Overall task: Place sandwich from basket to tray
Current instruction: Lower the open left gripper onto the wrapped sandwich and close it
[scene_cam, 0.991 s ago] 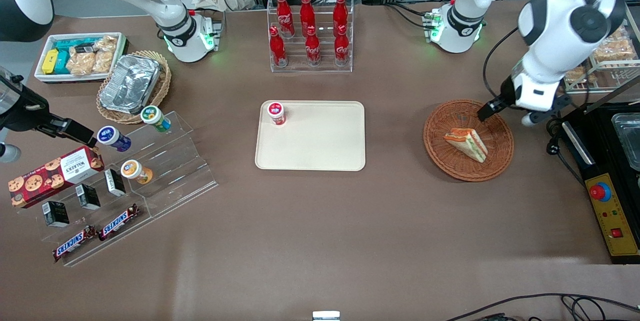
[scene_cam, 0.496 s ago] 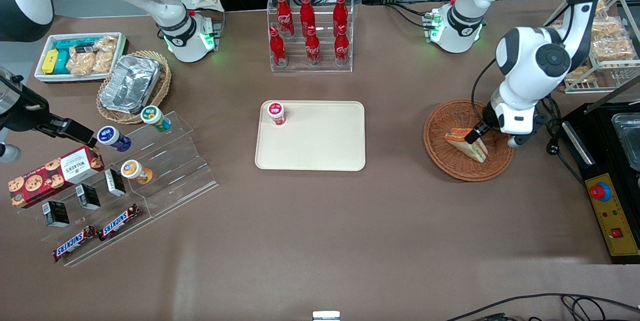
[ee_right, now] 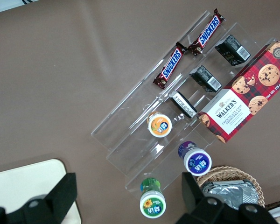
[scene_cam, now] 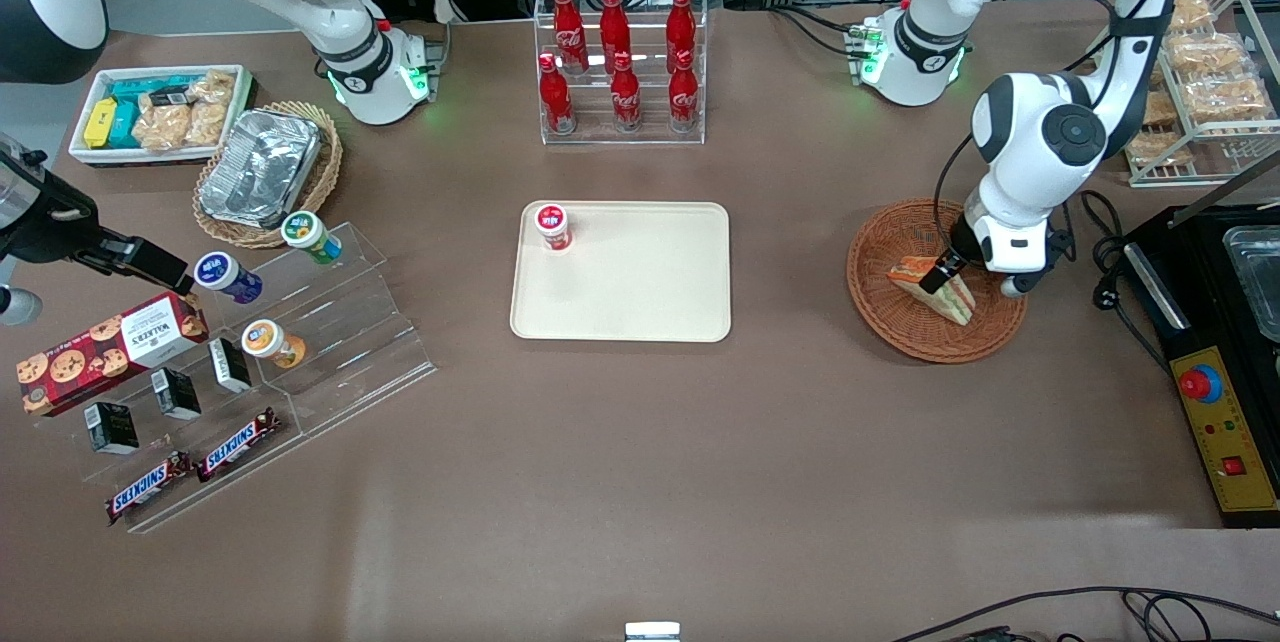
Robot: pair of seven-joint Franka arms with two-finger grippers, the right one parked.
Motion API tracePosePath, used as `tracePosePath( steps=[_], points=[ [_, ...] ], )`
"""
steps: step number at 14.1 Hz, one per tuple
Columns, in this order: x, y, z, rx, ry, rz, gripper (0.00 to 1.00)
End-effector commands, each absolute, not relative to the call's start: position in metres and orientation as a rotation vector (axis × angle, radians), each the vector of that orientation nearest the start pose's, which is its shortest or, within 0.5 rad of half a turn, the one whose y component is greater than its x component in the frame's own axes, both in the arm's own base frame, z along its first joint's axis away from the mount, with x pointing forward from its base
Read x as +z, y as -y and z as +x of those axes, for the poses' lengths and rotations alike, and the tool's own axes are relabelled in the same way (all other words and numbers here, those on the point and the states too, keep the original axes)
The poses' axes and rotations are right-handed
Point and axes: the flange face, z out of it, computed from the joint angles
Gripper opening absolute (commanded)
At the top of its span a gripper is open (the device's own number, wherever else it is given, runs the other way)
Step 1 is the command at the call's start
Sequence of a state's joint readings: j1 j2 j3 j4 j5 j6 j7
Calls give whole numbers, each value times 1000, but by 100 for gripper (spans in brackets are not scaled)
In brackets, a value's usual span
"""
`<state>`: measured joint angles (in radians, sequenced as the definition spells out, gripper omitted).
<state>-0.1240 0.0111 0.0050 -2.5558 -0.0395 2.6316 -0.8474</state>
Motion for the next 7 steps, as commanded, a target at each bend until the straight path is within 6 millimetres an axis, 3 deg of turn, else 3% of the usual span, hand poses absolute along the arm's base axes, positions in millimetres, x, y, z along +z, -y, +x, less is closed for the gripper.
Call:
tracePosePath(
  steps=[1, 2, 3, 4, 7],
  points=[
    [264, 56, 451, -106, 1209, -2949, 99],
    [264, 56, 451, -119, 1211, -2953, 94],
    [264, 56, 451, -119, 1215, -2952, 78],
    [264, 56, 451, -120, 1232, -2946, 53],
    [274, 56, 454, -140, 1243, -2948, 0]
  ],
)
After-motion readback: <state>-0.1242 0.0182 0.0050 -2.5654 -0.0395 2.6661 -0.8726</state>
